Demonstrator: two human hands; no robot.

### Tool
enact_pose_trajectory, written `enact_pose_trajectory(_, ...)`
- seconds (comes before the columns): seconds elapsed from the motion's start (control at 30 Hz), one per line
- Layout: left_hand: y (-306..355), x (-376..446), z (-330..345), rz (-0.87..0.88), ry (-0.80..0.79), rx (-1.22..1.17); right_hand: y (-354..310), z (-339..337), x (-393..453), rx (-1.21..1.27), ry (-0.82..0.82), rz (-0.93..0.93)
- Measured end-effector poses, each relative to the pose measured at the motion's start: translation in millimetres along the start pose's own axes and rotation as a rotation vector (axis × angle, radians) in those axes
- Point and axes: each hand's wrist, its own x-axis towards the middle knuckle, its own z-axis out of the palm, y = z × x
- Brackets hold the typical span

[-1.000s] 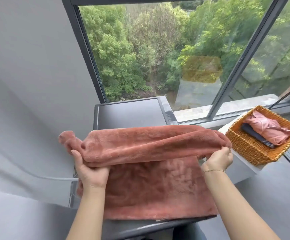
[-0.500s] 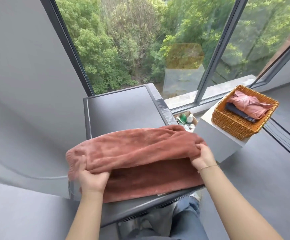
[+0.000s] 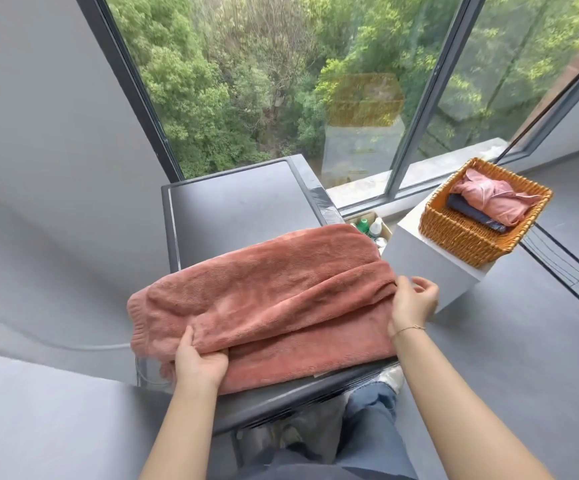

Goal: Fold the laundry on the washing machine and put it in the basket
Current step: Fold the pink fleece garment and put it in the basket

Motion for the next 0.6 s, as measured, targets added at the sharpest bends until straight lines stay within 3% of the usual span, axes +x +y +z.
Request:
enact_pose_trajectory(0.1,0.6,5.6,-3.5,0.004,-0.011,-0.008,-12.5,13.6,-7.0,-0.161,-0.45,-0.035)
enact_pose_trajectory(0.17,0.5,7.8,-6.8,0.007,-0.021,-0.016,-20.2,24.1,-3.0,-0.384,-0.587,0.033)
enact_pose_trajectory(0.3,1.2,3.2,-5.3,-0.021,-0.021,-0.033,-26.3,35.8,9.6,-0.668,-0.616,0.135)
enact_pose_trajectory(0.4,1.9,0.7,-4.3,-0.039,-0.025,-0.031,-28.0,33.4,8.2,-0.773,-0.67,0.093)
enact_pose_trajectory(0.5,3.2,-3.0,0.5,-0.054,-0.041,-0.017,-37.2,27.1,10.7,-0.929,-0.668,-0.13)
enact_pose_trajectory(0.6,11.2,-4.3,12.0,-0.035,-0.108,-0.057,-54.8,25.0,18.5,-0.809,-0.46,-0.43)
